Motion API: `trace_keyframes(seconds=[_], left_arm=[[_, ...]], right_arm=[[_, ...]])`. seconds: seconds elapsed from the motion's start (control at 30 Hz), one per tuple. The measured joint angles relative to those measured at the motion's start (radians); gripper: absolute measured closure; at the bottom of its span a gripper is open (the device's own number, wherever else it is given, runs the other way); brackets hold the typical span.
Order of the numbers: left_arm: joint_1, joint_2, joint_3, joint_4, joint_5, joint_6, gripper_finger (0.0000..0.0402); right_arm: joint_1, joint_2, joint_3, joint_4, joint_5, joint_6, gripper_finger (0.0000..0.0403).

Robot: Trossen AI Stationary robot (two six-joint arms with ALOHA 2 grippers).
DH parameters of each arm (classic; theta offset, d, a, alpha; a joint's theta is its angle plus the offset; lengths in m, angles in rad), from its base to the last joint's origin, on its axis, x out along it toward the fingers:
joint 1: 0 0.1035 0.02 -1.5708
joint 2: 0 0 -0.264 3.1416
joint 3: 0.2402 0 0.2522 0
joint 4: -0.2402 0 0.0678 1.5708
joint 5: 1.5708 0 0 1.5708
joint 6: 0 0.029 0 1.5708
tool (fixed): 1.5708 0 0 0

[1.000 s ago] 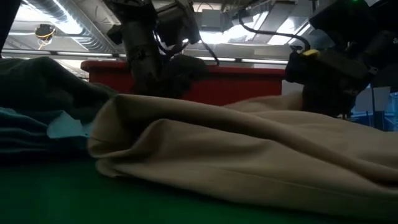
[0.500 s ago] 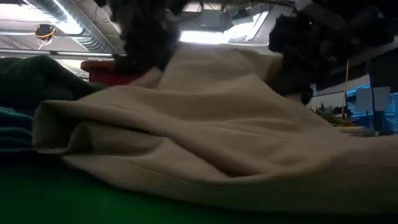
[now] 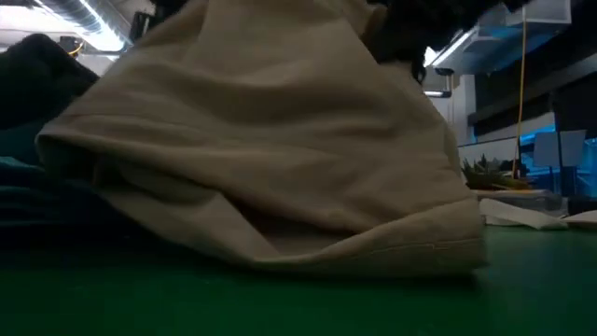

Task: Fold Laundry from Bin
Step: Stack the folded brown shorts on top of the folded green polo shirt

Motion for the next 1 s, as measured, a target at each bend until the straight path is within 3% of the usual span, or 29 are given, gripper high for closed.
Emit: trace_keyframes(seconds=[0.3, 0.5, 0.67, 1.0], left_arm=[[-0.014, -0.078, 0.000, 0.088, 0.041, -0.002, 0.0399], [-0.014, -0.161, 0.000, 0.068, 0.065, -0.057, 0.0398], [-0.013, -0.241, 0.001, 0.005, 0.093, -0.157, 0.0397], [-0.013, -0.379, 0.001, -0.234, 0.169, -0.326, 0.0397]], right_arm=[[-0.015, 0.000, 0.248, -0.258, -0.051, -0.116, 0.0365], [-0.020, 0.000, 0.321, -0.255, -0.061, -0.150, 0.0365], [-0.051, 0.027, 0.324, -0.154, -0.170, -0.142, 0.0365], [-0.106, 0.203, 0.324, 0.185, -0.321, -0.142, 0.0365]])
